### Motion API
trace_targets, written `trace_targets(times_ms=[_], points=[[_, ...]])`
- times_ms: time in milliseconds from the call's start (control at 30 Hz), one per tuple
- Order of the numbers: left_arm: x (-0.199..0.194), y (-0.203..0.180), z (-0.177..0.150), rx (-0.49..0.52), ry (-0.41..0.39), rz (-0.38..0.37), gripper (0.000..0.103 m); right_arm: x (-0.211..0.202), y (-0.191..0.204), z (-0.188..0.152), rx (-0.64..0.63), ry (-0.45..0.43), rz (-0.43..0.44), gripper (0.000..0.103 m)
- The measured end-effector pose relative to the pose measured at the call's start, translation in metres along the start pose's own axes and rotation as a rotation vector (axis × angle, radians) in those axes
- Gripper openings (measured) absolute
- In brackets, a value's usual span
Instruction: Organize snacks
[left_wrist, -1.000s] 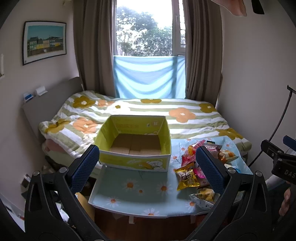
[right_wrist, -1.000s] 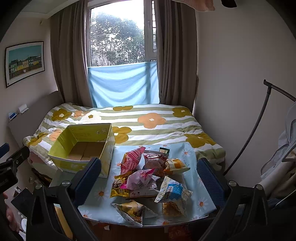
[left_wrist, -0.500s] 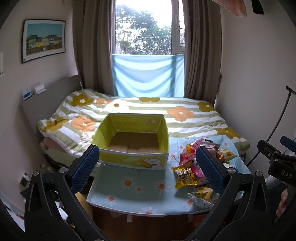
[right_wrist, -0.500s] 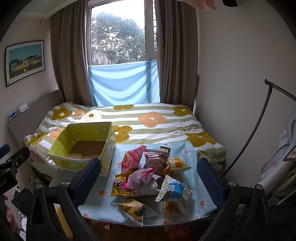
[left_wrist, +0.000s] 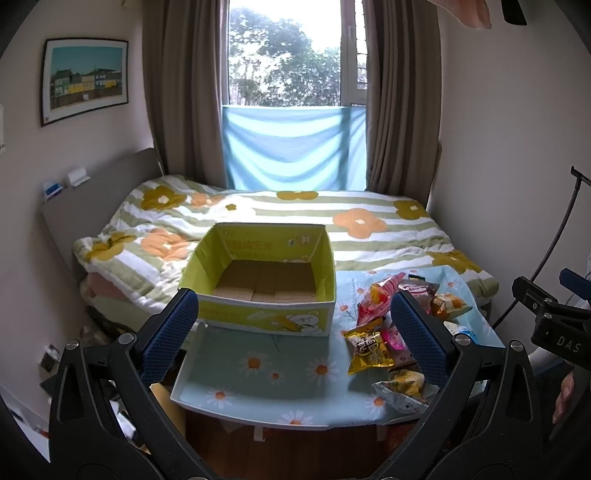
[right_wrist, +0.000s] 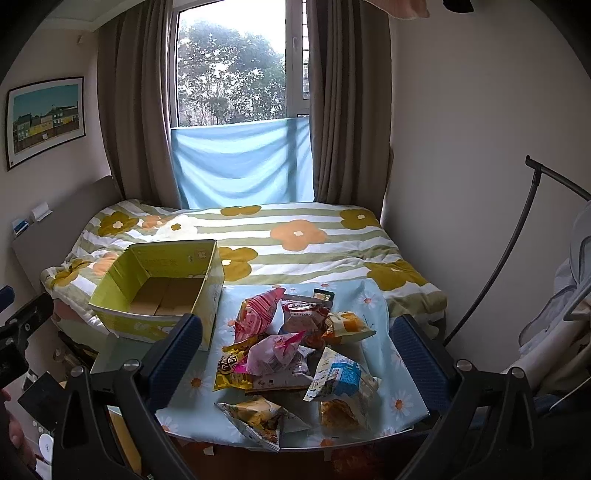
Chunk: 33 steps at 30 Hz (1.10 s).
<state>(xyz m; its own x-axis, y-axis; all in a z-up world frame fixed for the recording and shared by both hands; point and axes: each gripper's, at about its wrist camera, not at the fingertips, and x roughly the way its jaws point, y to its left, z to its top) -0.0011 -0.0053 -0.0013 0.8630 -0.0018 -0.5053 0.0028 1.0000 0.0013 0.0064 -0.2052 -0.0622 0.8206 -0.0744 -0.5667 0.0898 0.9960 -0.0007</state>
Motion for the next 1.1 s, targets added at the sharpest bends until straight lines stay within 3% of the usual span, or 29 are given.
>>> trace_targets(times_ms=[1100], points=[[0.0012,-0.0041,-0.0049,-0.001,0.01,-0.003,0.103,-0.0024,0.0001,-0.0016,0.001,-0.001,0.013,0.103]])
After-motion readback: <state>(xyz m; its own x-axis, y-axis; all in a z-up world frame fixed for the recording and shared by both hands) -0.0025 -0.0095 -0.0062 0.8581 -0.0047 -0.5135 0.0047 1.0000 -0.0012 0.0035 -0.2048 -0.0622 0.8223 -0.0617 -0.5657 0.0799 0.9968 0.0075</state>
